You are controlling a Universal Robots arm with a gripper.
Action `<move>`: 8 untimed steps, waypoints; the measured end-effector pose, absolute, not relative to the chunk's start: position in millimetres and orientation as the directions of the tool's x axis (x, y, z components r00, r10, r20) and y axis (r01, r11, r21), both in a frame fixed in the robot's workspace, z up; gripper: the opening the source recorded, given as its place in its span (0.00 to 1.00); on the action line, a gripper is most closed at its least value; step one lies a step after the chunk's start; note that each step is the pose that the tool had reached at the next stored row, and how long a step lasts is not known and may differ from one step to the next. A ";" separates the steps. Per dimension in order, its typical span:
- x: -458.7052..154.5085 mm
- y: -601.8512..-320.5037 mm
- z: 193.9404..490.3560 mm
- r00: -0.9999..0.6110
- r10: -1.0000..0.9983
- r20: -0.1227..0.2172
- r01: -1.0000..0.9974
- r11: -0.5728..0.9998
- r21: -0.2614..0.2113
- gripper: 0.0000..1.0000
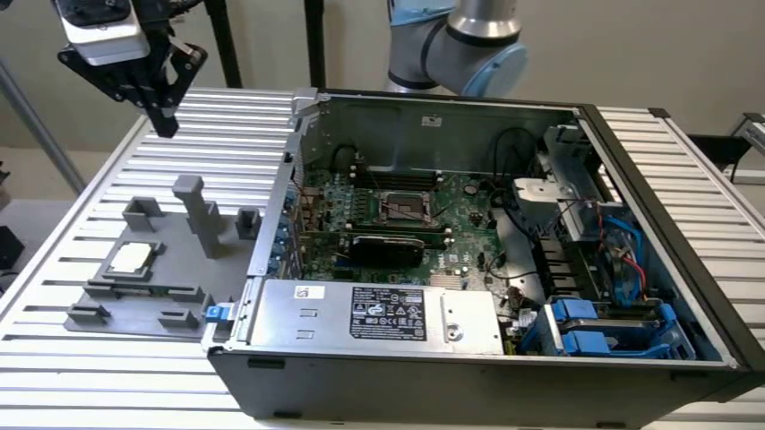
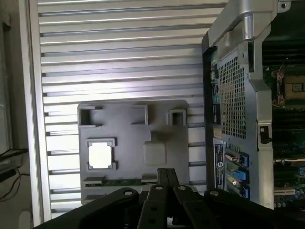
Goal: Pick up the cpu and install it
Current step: 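Reach for the cpu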
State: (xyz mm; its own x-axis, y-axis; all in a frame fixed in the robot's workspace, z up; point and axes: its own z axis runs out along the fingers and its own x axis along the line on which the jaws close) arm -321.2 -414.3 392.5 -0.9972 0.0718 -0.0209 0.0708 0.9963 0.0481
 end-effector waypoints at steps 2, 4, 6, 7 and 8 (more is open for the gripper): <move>-330.4 -414.6 392.3 -0.997 0.072 -0.021 0.071 0.996 0.047 0.11; -339.4 -414.8 392.2 -0.997 0.072 -0.021 0.071 0.996 0.046 0.11; -348.6 -415.0 391.9 -0.997 0.072 -0.021 0.071 0.997 0.044 0.11; -353.1 -415.0 391.7 -0.997 0.072 -0.021 0.071 0.997 0.043 0.11; -357.6 -415.0 391.5 -0.997 0.072 -0.021 0.071 0.997 0.041 0.11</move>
State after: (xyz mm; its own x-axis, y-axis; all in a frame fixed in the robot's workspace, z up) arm -357.6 -415.0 391.5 -0.9972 0.0718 -0.0213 0.0708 0.9966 0.0413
